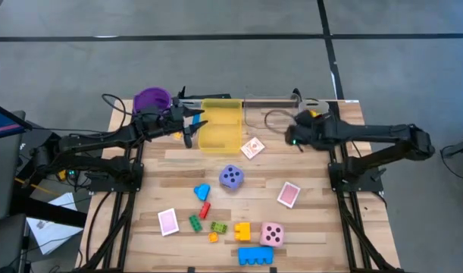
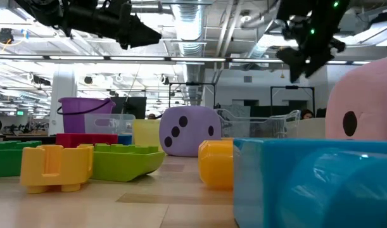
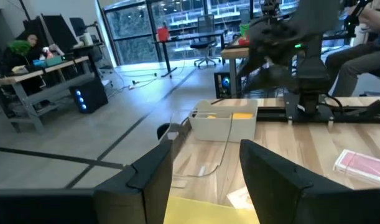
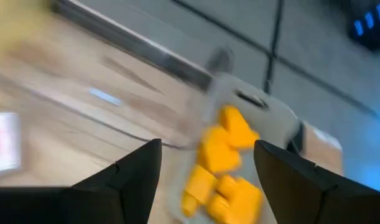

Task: Pick & Place Toys
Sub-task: Put the large blue game piece into the gray bin

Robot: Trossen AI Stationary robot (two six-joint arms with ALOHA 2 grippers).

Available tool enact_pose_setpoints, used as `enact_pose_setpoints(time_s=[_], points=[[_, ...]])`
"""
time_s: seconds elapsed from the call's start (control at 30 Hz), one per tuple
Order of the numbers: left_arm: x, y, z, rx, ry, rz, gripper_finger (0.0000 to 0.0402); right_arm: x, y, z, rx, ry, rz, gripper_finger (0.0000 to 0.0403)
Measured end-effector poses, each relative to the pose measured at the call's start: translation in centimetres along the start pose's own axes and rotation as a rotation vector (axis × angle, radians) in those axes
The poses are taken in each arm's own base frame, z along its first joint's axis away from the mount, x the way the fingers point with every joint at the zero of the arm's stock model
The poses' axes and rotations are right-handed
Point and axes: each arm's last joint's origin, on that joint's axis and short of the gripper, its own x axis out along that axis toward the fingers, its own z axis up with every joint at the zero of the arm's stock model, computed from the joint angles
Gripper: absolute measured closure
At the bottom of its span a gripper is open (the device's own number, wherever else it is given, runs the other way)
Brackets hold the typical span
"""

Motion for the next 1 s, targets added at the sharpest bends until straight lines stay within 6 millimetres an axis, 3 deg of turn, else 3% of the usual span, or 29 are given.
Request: enact_pose_setpoints(time_s=[0.27, 0.43, 0.67, 0.83, 1.0], points=[[0.0, -0.6, 0.1, -0.165, 0.002, -0.027, 0.0225, -6.3, 3.1, -4.0, -0.166, -0.215, 0.244, 0.0154], [0.0, -2.2, 0.4, -0.188, -0.015, -0.199, 0.0225, -8.1, 4.0, -8.0, -0.192, -0.257, 0.408, 0.0154], [0.3, -6.9, 0.6, -0.194, -0.028, -0.373, 0.0225, -7.3, 5.1, -12.2, -0.133, -0.338, 0.519, 0.0154], [0.6, -11.4, -0.6, -0.113, 0.038, -0.338, 0.0225, -6.0, 5.8, -13.5, -0.029, -0.445, 0.526, 0.0154], [0.0, -15.2, -2.1, -0.018, 0.131, -0.187, 0.0225, -5.7, 6.3, -13.7, -0.018, -0.513, 0.532, 0.0154]])
